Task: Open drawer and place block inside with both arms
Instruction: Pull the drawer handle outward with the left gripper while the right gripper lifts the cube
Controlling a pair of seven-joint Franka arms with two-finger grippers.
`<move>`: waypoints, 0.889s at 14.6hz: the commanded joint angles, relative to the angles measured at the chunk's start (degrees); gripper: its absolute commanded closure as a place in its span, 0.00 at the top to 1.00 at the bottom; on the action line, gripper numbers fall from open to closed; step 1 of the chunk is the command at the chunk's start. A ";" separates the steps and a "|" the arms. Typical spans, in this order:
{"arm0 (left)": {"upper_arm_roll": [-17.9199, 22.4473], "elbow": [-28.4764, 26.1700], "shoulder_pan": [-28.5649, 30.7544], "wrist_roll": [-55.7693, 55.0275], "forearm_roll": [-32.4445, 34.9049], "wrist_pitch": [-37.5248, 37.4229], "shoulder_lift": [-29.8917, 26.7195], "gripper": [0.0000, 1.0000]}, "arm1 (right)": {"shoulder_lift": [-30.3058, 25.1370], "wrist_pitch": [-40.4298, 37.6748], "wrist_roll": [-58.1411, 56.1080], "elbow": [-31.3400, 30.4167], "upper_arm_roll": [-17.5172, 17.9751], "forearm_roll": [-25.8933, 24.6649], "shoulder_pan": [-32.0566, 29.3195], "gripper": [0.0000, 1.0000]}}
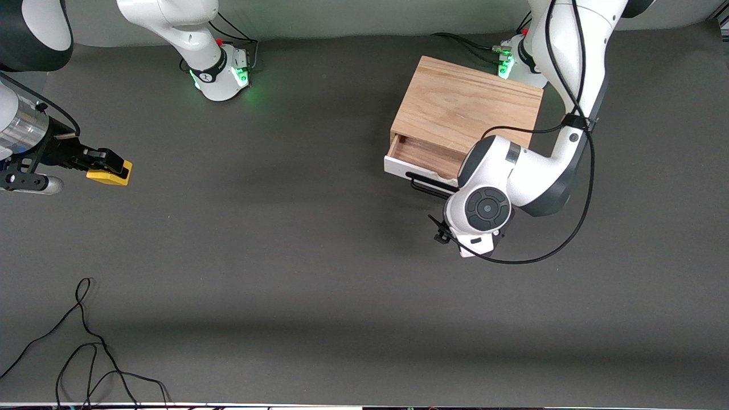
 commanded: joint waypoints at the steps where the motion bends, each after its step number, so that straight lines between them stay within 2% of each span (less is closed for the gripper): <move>1: 0.21 -0.27 -0.61 -0.39 -0.14 2.40 1.31 0.99 | -1.50 0.29 1.57 -1.21 0.03 -0.75 0.36 0.48; 4: 0.03 -0.27 -0.87 -0.39 -0.14 3.37 3.86 0.99 | -1.50 0.29 1.48 -1.21 0.03 -0.83 0.36 0.48; 9: -0.05 0.60 -0.78 -0.30 -0.06 6.10 4.22 0.99 | -1.32 0.29 0.77 -0.86 -0.06 -0.83 0.27 0.48; 13: 0.03 5.69 -0.52 -0.39 -0.06 -1.96 2.99 0.99 | -1.24 0.20 0.78 -0.42 0.03 -0.92 0.27 0.46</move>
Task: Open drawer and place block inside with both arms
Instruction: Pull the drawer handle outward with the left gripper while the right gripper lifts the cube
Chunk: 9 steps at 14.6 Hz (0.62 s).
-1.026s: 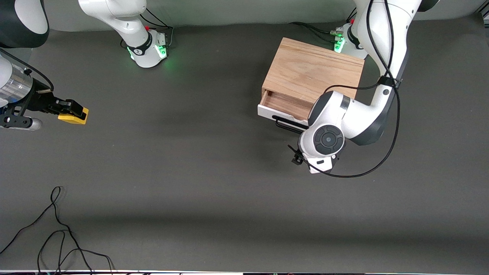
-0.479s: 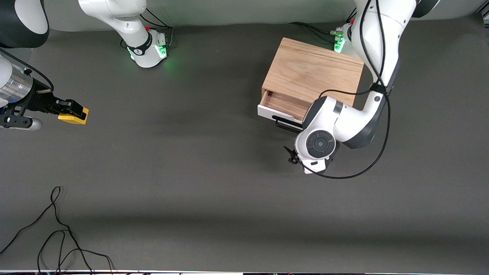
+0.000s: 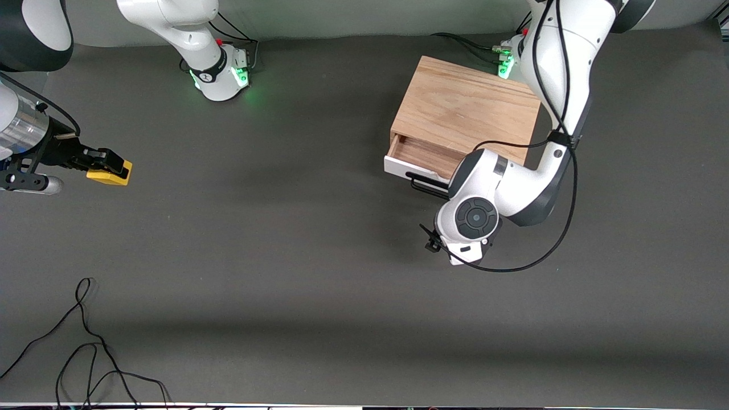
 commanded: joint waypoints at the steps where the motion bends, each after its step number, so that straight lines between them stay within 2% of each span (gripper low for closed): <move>1: 0.25 3.04 -0.33 -0.37 -0.12 -6.62 -1.05 0.99 | -1.06 -0.15 0.77 -0.08 0.03 -0.84 0.35 0.46; 5: 0.33 2.60 -0.60 -0.37 0.05 -12.17 -0.88 0.99 | -1.24 -0.50 0.77 0.01 0.12 -0.84 0.35 0.46; 9: 0.33 2.34 -0.60 -0.29 0.23 -10.26 0.70 0.99 | -1.24 -0.59 0.77 0.18 0.20 -0.84 0.27 0.46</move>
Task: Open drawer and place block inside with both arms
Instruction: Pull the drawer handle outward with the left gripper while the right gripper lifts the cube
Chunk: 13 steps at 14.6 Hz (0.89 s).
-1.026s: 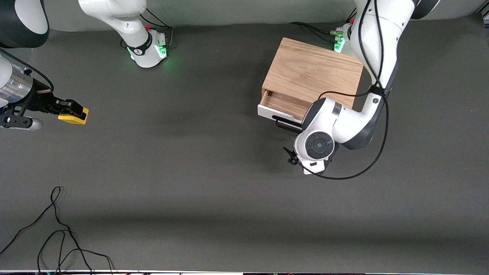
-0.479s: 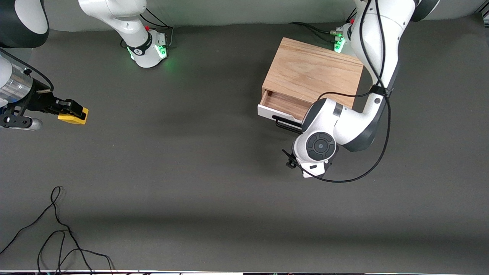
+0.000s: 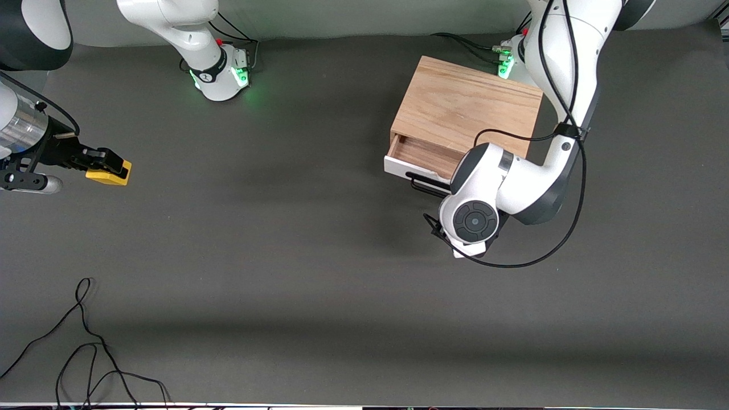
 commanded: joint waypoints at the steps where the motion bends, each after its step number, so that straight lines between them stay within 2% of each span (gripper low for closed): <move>1: 0.34 -0.22 -0.54 -0.29 0.40 2.39 1.32 0.99 | -1.17 -0.76 0.86 0.01 0.12 -0.82 0.35 0.46; 6: 0.34 -0.84 -0.54 -0.02 0.84 8.36 2.30 0.99 | -1.17 -1.03 0.86 0.10 0.12 -0.82 0.35 0.46; 10: 0.43 -0.22 0.07 0.33 1.63 19.34 0.45 0.99 | -1.17 -1.20 0.86 0.10 0.12 -0.82 0.35 0.46; 13: 0.35 -0.13 -0.02 0.33 1.37 23.93 0.01 0.99 | -1.17 -1.20 0.86 0.19 0.12 -0.82 0.26 0.46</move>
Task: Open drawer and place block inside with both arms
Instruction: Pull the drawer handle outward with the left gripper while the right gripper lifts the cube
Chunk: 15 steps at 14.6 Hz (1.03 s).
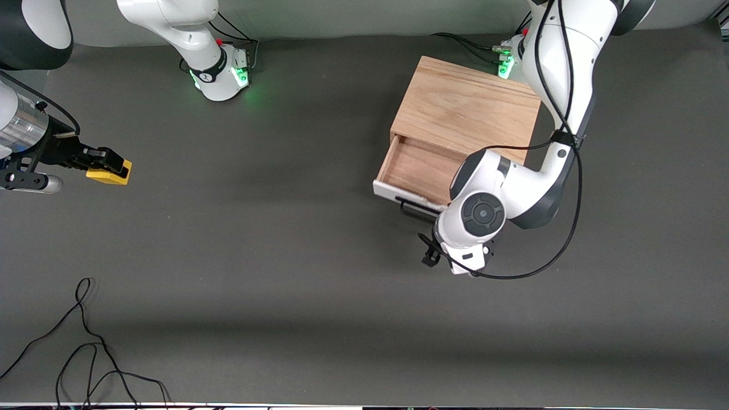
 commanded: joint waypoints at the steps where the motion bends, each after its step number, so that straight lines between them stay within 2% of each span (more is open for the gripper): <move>1: 0.18 0.18 -0.28 -0.14 0.45 2.40 -1.05 0.99 | -1.12 -0.98 0.86 0.17 0.06 -0.81 0.34 0.46; 4: 0.27 0.01 -0.11 -0.33 0.45 -2.06 -3.32 0.99 | -1.12 -0.98 0.77 0.17 0.06 -0.81 0.26 0.46; 7: 0.36 2.11 1.64 2.12 0.45 -16.54 -9.73 0.99 | -1.12 -0.98 0.77 0.17 0.06 -0.81 0.26 0.46; 11: 0.54 1.77 3.14 14.50 0.18 -34.74 -19.57 0.99 | -1.12 -0.98 0.86 0.17 0.06 -0.81 0.34 0.46; 14: 0.97 0.89 4.29 29.68 0.98 -45.90 -25.38 0.99 | -1.21 -1.07 1.38 0.17 0.32 -0.81 0.61 0.46; 15: 1.41 -0.86 4.98 34.87 1.06 -47.16 -27.74 0.99 | -1.21 -1.07 1.56 0.17 0.23 -0.81 1.74 0.46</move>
